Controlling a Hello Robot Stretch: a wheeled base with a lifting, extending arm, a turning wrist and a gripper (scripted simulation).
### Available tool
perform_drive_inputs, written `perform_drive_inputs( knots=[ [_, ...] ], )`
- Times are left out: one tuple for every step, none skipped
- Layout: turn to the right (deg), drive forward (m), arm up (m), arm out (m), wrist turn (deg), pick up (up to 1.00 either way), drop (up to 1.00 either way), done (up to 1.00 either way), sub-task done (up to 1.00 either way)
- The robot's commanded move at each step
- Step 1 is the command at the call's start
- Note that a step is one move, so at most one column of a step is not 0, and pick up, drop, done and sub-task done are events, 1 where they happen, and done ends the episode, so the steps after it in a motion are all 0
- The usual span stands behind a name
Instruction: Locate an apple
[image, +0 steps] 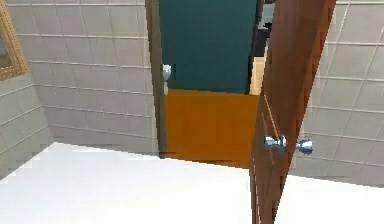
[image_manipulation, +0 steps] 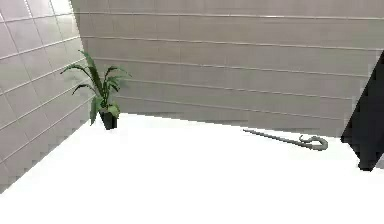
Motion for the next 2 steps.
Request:
perform_drive_inputs(
  knots=[
    [-3.0,0.0,0.0,0.0,0.0,0.0,0.0,0.0,0.0],
    [0.0,0.6,0.0,0.0,0.0,0.0,0.0,0.0,0.0]
  ],
)
